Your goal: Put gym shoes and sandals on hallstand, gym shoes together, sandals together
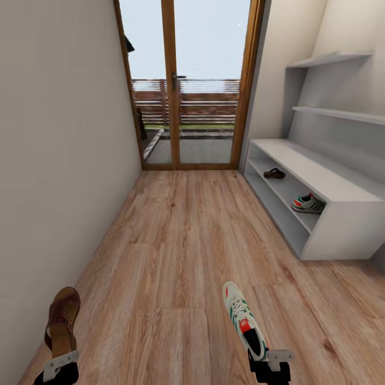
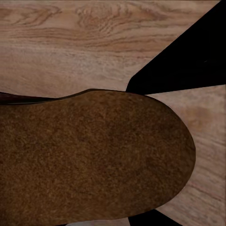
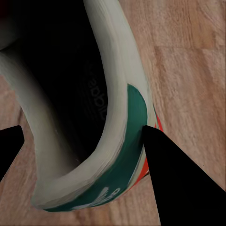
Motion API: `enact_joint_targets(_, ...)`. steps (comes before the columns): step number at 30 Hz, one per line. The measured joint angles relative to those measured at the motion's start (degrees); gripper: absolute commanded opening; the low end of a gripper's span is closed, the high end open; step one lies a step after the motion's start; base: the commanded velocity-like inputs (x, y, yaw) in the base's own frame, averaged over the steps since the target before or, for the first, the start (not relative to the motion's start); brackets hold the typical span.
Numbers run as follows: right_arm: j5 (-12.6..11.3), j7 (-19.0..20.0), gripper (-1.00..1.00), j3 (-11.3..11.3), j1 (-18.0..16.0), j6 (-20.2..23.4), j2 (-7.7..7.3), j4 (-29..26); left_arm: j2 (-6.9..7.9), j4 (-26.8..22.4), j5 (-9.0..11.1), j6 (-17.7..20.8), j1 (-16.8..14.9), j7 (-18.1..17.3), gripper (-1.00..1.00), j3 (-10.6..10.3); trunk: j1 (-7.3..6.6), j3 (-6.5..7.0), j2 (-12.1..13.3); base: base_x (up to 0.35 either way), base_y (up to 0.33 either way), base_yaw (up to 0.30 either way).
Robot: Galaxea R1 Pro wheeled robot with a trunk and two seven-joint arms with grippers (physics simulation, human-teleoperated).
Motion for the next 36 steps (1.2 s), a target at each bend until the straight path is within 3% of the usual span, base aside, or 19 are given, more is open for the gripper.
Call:
enact_joint_targets(27, 0.05, 0.00, -1.00, 0.01, 0.00, 0.00, 0.08, 0.00, -0.01, 0.03, 0.00, 0.00, 0.00, 0.00, -1.00, 0.00, 0.00, 0.00, 0.00, 0.338, 0.000, -0.003)
enact_joint_targets(36, 0.09, -0.01, -1.00, 0.01, 0.01, 0.00, 0.07, -0.01, -0.01, 0.01, 0.00, 0.00, -0.01, 0.00, -1.00, 0.00, 0.00, 0.00, 0.00, 0.338, 0.000, -0.222)
